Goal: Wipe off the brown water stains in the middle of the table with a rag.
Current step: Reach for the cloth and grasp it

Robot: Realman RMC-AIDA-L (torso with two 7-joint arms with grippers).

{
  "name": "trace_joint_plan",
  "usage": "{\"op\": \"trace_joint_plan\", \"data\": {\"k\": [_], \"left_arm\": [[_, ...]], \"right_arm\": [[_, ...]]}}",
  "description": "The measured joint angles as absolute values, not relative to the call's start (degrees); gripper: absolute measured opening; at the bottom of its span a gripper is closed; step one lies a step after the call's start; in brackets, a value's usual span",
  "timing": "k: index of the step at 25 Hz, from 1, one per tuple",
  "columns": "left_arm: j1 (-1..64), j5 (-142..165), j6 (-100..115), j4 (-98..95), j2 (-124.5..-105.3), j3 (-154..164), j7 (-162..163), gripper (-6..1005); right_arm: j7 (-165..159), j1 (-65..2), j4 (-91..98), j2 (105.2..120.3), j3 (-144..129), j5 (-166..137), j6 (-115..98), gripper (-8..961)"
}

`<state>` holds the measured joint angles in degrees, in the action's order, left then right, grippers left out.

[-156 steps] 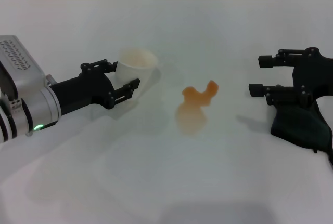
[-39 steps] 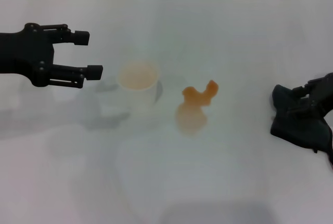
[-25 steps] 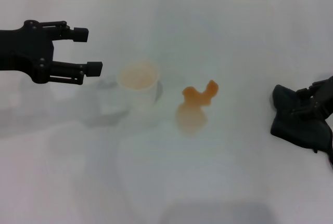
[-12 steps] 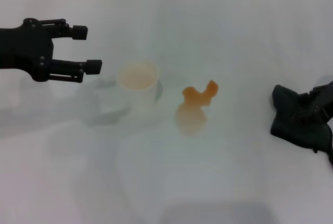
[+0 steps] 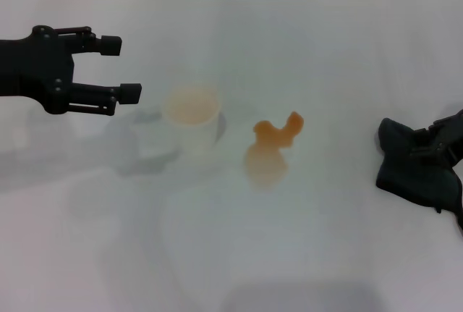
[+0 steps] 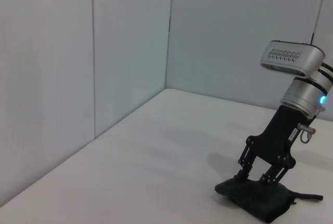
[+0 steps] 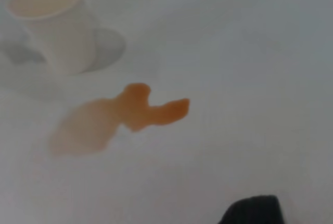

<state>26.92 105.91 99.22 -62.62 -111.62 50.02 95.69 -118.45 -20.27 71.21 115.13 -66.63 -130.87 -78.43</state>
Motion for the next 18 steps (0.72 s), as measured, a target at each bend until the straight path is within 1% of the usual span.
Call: {"op": "trace_joint_plan", "data": {"k": [5,18], "left_arm": [[26.89,105.91,99.19,-62.66,-111.62,50.01,95.57,878],[26.92,105.9,98.68,-62.58,-111.62,50.12,94.98,878]], "right_arm": [[-118.44,-20.21,70.91,115.14,-66.78,-130.85,-78.13,450],[-118.6,-20.29,70.58,115.14,-66.85,-130.76,-78.23,438]]}}
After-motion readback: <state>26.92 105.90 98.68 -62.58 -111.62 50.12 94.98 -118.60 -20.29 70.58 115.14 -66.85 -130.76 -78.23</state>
